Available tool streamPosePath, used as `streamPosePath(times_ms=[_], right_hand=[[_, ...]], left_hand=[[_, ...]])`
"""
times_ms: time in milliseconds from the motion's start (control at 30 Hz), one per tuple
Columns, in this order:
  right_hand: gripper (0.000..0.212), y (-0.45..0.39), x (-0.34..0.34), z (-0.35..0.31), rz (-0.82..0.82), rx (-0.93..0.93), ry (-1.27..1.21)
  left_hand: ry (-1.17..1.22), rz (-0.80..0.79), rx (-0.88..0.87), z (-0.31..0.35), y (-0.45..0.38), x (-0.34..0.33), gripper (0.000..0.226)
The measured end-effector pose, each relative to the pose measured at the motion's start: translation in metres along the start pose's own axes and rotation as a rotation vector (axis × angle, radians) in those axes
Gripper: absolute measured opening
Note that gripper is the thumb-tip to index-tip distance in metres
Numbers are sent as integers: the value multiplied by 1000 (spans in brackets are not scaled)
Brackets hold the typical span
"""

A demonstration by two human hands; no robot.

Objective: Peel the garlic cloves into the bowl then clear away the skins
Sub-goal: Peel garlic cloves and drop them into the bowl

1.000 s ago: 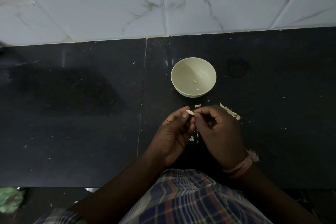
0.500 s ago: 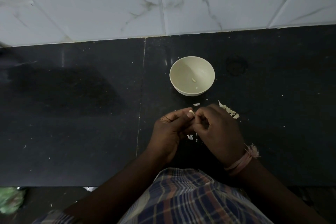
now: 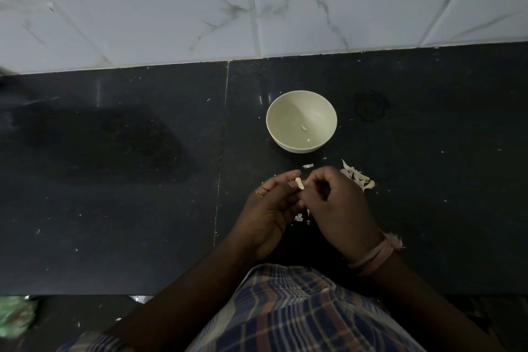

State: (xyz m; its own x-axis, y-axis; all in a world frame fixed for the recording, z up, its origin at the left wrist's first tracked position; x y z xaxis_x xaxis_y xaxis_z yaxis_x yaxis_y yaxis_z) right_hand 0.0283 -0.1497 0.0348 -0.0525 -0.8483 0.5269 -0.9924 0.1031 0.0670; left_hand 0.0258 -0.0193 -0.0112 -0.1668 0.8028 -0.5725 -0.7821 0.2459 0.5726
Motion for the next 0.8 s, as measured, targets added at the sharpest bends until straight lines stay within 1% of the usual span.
streamPosePath(times_ms=[33, 67, 100, 167, 267, 300, 333, 400, 433, 533, 633, 700, 800], right_hand=[[4, 0, -2, 6, 7, -105, -139], [9, 1, -4, 13, 33, -189, -230], [15, 1, -3, 20, 60, -245, -279], [24, 1, -1, 26, 81, -279, -281], [42, 3, 3, 23, 104, -227, -197], [42, 3, 3, 21, 106, -198, -155], [35, 3, 3, 18, 104, -163, -131], [12, 4, 3, 14, 121, -118, -132], [4, 5, 4, 12, 118, -101, -130], [11, 7, 7, 4, 120, 26, -56], [9, 7, 7, -4, 126, 118, -26], [7, 7, 7, -8, 142, 168, 0], [11, 8, 7, -10, 140, 212, 42]], left_hand=[[15, 5, 5, 0, 0, -1, 20], [28, 10, 8, 0, 0, -1, 19], [41, 12, 8, 0, 0, -1, 18], [59, 10, 6, 1, 0, -1, 18], [74, 13, 2, 1, 0, -1, 18], [83, 14, -1, 1, 0, -1, 18], [90, 13, -5, 1, 0, -1, 18], [86, 8, -16, 2, 0, -1, 18], [79, 4, -22, 2, 0, -1, 19], [69, -4, -40, 4, 1, -2, 19], [60, -3, -53, 4, 1, -3, 19], [60, -3, -63, 3, 0, -2, 19], [57, -14, -79, 5, 1, -3, 19]])
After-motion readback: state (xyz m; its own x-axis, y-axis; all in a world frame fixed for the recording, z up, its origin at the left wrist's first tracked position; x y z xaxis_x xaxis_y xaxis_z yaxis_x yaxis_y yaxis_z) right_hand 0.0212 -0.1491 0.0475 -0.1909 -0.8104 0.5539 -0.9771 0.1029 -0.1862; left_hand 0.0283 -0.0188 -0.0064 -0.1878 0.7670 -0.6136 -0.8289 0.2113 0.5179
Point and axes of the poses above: each hand's wrist, its own y-axis away from the middle knuckle, its own x-axis out of the back of the hand, z = x × y, the point moved 6 cm from there along -y, towards the middle knuckle, and after that the axes turned 1 degree about y, right-handed, at the moved point
